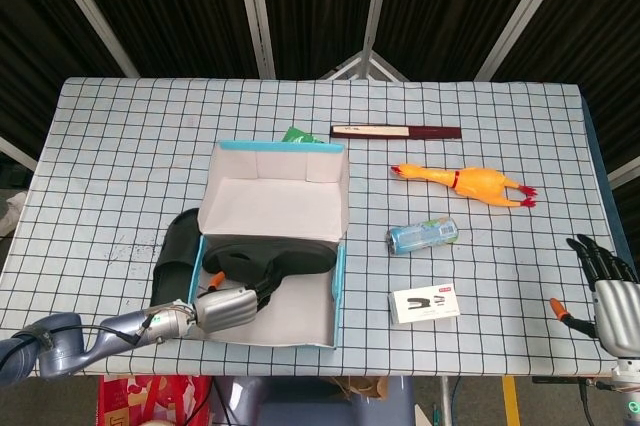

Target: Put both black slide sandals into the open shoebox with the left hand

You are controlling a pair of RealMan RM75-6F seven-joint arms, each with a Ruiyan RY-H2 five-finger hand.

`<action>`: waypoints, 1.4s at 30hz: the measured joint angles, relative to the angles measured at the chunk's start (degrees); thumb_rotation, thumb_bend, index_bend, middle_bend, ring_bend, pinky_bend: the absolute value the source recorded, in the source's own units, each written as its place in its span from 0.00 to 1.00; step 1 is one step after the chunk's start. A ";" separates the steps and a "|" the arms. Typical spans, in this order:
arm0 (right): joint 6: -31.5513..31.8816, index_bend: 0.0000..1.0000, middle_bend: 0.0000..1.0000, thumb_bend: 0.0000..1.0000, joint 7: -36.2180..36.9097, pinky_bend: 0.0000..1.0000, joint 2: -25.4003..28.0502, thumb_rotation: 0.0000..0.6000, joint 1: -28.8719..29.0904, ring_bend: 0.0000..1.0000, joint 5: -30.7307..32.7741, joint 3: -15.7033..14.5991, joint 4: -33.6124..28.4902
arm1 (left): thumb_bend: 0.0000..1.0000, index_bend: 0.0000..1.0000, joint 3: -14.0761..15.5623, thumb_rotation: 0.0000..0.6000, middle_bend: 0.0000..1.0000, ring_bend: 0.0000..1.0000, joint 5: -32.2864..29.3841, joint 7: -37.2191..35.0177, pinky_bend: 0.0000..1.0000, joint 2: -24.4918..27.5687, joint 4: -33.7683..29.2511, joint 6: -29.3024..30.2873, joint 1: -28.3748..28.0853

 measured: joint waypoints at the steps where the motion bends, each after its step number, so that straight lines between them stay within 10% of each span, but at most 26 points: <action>1: -0.02 0.14 0.12 0.25 0.03 0.20 0.02 1.00 -0.01 0.17 0.01 0.00 -0.01 | 0.60 0.57 0.07 1.00 0.54 0.15 -0.20 -0.08 0.23 0.02 -0.09 -0.30 -0.07; 17: 0.00 0.14 0.12 0.25 0.13 0.20 -0.02 1.00 -0.01 0.17 0.13 0.09 -0.05 | 0.57 0.54 1.13 1.00 0.51 0.15 -1.66 -1.37 0.23 -0.37 0.16 -1.48 -1.25; 25: 0.16 0.14 0.12 0.25 0.03 0.20 -0.04 1.00 -0.09 0.17 0.01 0.06 -0.12 | 0.33 0.35 0.45 1.00 0.30 0.14 -1.62 0.60 0.23 -0.28 0.01 -0.45 -1.27; 42: -0.23 0.14 0.12 0.25 -0.11 0.20 0.05 1.00 -0.03 0.17 0.50 0.14 -0.43 | 0.21 0.19 -1.43 1.00 0.11 0.07 -3.50 6.35 0.19 2.16 -4.04 -1.63 -0.57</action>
